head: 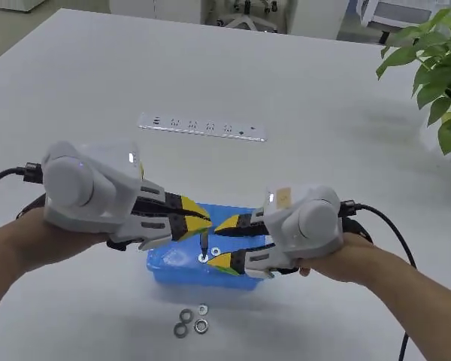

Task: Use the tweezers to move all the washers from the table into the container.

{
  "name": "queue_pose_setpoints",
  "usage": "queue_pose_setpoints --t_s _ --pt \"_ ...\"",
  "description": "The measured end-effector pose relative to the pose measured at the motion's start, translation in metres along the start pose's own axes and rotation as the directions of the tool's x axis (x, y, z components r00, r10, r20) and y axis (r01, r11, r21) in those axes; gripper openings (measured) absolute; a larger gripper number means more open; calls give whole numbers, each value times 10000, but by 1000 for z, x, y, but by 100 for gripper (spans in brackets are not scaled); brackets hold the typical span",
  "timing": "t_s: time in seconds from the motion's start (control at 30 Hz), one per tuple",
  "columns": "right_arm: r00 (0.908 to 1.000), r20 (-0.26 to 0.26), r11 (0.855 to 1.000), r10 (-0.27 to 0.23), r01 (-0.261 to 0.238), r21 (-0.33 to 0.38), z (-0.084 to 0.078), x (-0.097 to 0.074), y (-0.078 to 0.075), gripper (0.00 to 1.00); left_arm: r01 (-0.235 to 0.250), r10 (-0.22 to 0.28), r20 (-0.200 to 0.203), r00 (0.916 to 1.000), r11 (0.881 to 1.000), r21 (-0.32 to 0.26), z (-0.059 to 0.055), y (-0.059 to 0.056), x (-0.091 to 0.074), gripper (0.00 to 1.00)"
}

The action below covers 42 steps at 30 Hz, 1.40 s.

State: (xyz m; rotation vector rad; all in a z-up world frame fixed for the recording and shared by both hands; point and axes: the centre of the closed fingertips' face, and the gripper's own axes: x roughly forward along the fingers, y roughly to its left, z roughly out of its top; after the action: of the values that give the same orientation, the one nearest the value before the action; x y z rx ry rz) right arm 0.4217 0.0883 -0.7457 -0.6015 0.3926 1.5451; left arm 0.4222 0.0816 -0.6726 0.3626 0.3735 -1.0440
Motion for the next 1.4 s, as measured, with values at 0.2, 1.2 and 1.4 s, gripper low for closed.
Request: queue_pose_setpoints --t_s 0.2,1.2,1.4 --pt "9992 66 9989 -383 381 274 0 -14 2 35 9 -8 -30 10000 9999 147 8 -3 -4 5" --pt "9866 -405 9691 -1578 1626 1855 -33 -78 34 76 460 -459 -22 9989 9974 563 43 -39 -11 5" --pt "9870 -354 9651 -1566 1606 2069 -36 -84 43 82 589 -587 -46 9983 9968 545 44 -47 -9 5"
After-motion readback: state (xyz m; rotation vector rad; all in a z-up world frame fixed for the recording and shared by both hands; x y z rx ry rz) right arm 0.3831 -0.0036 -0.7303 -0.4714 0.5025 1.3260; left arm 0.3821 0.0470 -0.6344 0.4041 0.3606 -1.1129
